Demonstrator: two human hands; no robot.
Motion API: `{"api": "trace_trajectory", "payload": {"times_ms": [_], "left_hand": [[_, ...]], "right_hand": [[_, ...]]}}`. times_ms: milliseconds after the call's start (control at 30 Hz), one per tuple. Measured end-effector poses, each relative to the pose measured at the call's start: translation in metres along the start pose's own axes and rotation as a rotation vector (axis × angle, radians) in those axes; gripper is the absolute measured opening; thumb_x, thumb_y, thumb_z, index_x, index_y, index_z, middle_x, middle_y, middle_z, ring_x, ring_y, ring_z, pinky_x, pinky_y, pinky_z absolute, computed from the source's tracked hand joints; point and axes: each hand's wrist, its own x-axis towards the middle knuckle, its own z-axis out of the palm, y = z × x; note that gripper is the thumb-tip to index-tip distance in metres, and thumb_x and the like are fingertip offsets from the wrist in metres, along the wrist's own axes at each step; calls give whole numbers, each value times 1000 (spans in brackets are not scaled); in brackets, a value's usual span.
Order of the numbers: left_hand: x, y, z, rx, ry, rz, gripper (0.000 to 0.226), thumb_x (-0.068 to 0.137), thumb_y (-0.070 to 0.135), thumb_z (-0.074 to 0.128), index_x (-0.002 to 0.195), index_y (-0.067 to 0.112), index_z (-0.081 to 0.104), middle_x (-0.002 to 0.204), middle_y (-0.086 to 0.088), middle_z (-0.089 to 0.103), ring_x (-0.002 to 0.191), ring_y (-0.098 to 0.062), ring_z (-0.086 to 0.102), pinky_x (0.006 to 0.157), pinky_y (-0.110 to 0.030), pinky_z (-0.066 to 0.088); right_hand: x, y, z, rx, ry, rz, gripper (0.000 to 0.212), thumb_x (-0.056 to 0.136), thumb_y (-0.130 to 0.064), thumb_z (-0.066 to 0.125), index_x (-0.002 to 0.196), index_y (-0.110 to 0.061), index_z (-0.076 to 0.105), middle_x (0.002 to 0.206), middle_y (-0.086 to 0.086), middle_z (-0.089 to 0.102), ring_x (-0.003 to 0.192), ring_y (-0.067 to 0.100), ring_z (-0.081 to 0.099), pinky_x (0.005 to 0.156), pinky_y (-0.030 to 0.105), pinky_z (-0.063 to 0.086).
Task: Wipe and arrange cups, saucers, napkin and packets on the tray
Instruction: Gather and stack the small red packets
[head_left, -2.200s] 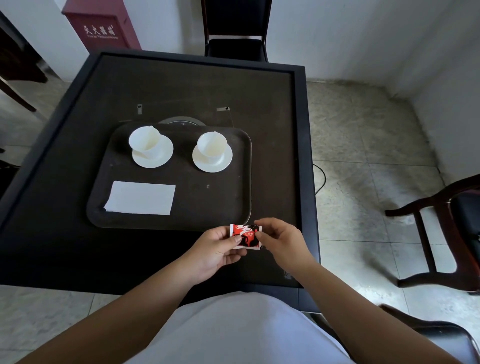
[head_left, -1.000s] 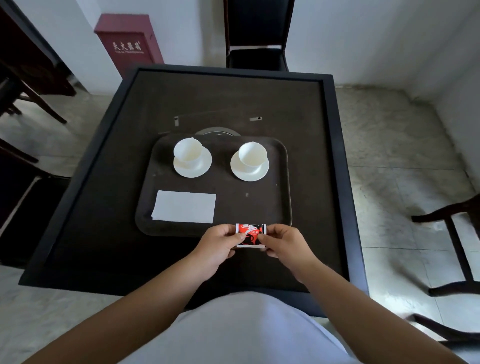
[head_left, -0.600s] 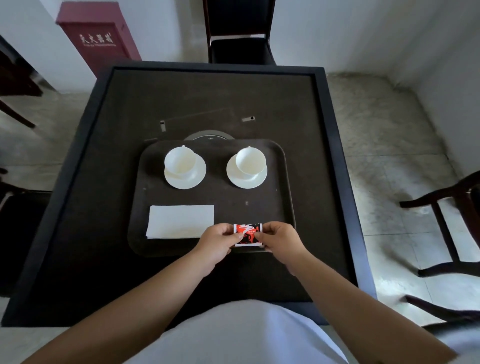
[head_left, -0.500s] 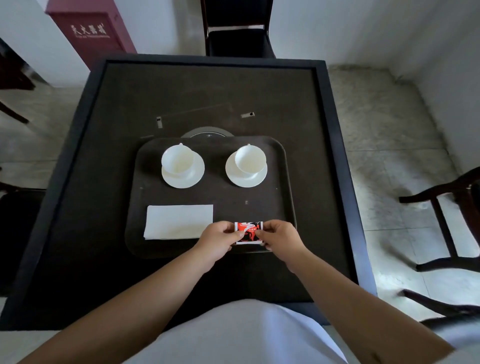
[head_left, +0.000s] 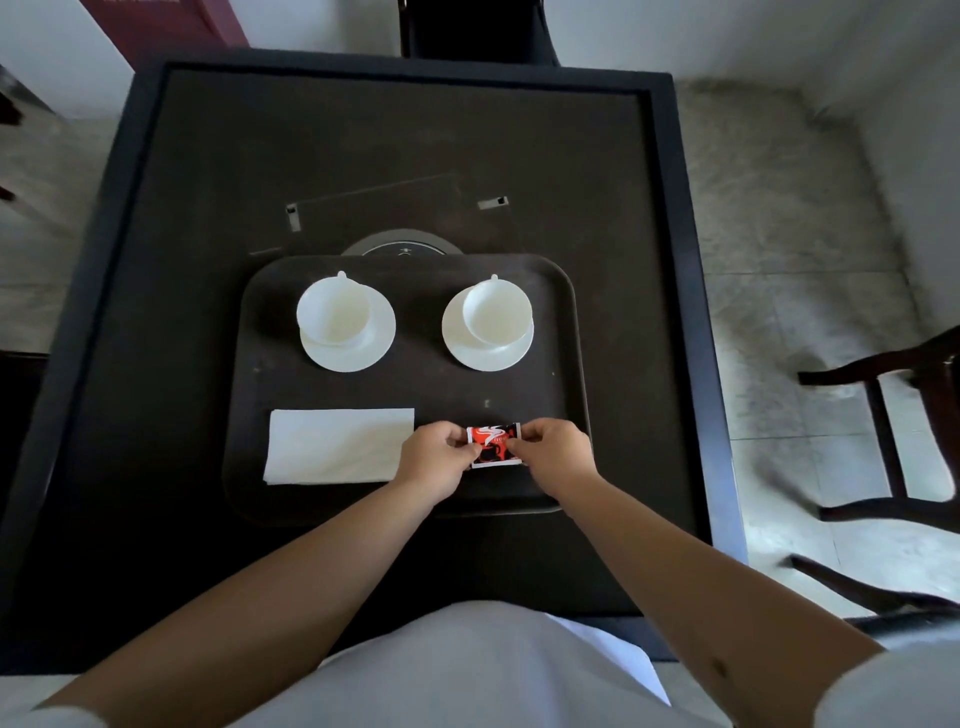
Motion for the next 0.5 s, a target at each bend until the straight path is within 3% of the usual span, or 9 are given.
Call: {"api": "trace_trajectory", "payload": {"times_ms": [267, 500], "left_hand": [[9, 6, 9, 113, 40, 32, 14, 85, 26, 74, 93, 18, 64, 81, 8, 62, 79, -10, 58, 67, -22, 39], [10, 5, 12, 146, 60, 46, 15, 85, 24, 74, 86, 21, 59, 73, 11, 58, 73, -9, 55, 58, -19, 35]], "right_hand": [[13, 9, 3, -57, 14, 12, 16, 86, -33, 73, 73, -28, 65, 71, -5, 67, 63, 11, 62, 50, 23, 42], [14, 14, 10, -78, 55, -3, 12, 86, -30, 72, 94, -24, 66, 77, -8, 66, 70, 6, 60, 54, 24, 44]]}}
